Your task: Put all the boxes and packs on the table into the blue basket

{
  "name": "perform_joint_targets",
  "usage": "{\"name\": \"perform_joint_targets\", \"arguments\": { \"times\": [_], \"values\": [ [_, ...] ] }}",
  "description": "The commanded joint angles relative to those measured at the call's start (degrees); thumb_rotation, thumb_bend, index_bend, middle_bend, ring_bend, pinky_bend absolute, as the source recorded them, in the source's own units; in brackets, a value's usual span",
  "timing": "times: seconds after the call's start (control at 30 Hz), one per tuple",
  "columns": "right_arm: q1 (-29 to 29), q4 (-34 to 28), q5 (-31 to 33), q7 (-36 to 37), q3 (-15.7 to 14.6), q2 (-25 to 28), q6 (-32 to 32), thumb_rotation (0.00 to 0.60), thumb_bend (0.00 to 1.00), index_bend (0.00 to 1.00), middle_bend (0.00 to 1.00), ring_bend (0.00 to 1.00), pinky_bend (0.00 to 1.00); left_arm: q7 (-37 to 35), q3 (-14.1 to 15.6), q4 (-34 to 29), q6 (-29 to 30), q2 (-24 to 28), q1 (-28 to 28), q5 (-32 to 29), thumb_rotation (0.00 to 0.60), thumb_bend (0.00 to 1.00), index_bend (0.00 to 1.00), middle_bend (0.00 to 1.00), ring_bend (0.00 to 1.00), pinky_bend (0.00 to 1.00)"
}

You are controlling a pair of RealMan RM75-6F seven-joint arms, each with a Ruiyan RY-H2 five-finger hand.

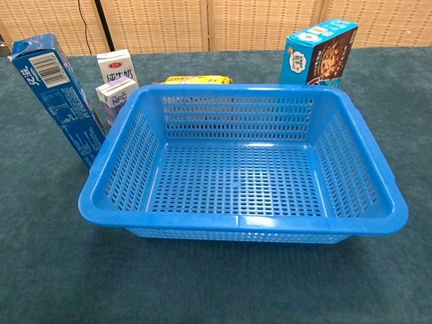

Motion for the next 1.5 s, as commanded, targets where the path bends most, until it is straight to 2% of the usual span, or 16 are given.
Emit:
{"name": "perform_joint_targets", "arguments": {
  "times": [0.03, 0.33, 0.47, 0.7, 0.9, 1.0, 1.17, 1.5],
  "values": [
    [0.3, -0.4, -0.3, 0.1, -0.2, 0.4, -0.6, 0.6, 0.0, 0.0, 0.0, 0.0, 0.0, -0.5, -0.1, 0.2, -0.5, 0.1, -0.2, -0.2, 0.6, 0.08, 0.0, 0.0, 0.0, 0.0],
    [1.6, 0.4, -1.6, 1.9, 0.1, 0.8, -0.9, 0.6, 0.0, 0.0, 0.0, 0.0, 0.0, -0.5, 0.0, 0.2, 0.2, 0.0, -0.2, 0.5, 0.6, 0.08, 0.0, 0.0, 0.0, 0.0],
    [4.3, 2.5, -1.7, 4.7, 1.0, 1.5, -3.5, 0.6, 0.0, 0.0, 0.0, 0.0, 0.0, 0.4, 0.0, 0.0, 0.2, -0.3, -0.2, 0.5, 0.6, 0.08, 0.0, 0.0, 0.0, 0.0],
    [13.3, 7.9, -3.0, 11.7, 3.8, 2.5, -11.3, 0.6, 0.0, 0.0, 0.0, 0.0, 0.0, 1.9, -0.5, -0.4, -0.8, -0.7, -0.6, -0.8, 0.6, 0.08, 0.0, 0.0, 0.0, 0.0],
    [22.6, 14.3, -5.0, 17.0, 5.4, 0.5, -18.3, 0.6, 0.0, 0.0, 0.0, 0.0, 0.0, 3.1, -1.1, -0.8, -2.0, -1.0, -1.2, -2.5, 0.6, 0.08, 0.0, 0.0, 0.0, 0.0],
    [27.4, 17.9, -5.5, 19.1, 6.1, -1.6, -21.9, 0.6, 0.0, 0.0, 0.0, 0.0, 0.04, 3.8, -1.5, -0.9, -2.8, -1.1, -1.6, -3.7, 0.6, 0.08, 0.0, 0.0, 0.0, 0.0],
    [34.1, 22.4, -5.5, 21.9, 5.8, -4.5, -28.5, 0.6, 0.0, 0.0, 0.0, 0.0, 0.07, 4.8, -2.4, -1.3, -4.1, -1.4, -2.2, -6.2, 0.6, 0.08, 0.0, 0.0, 0.0, 0.0],
    [43.4, 27.5, -4.9, 20.2, 4.7, -8.9, -39.2, 0.6, 0.0, 0.0, 0.0, 0.0, 0.1, 6.7, -3.8, -1.9, -6.0, -1.7, -3.2, -10.1, 0.6, 0.08, 0.0, 0.0, 0.0, 0.0]
  ]
}}
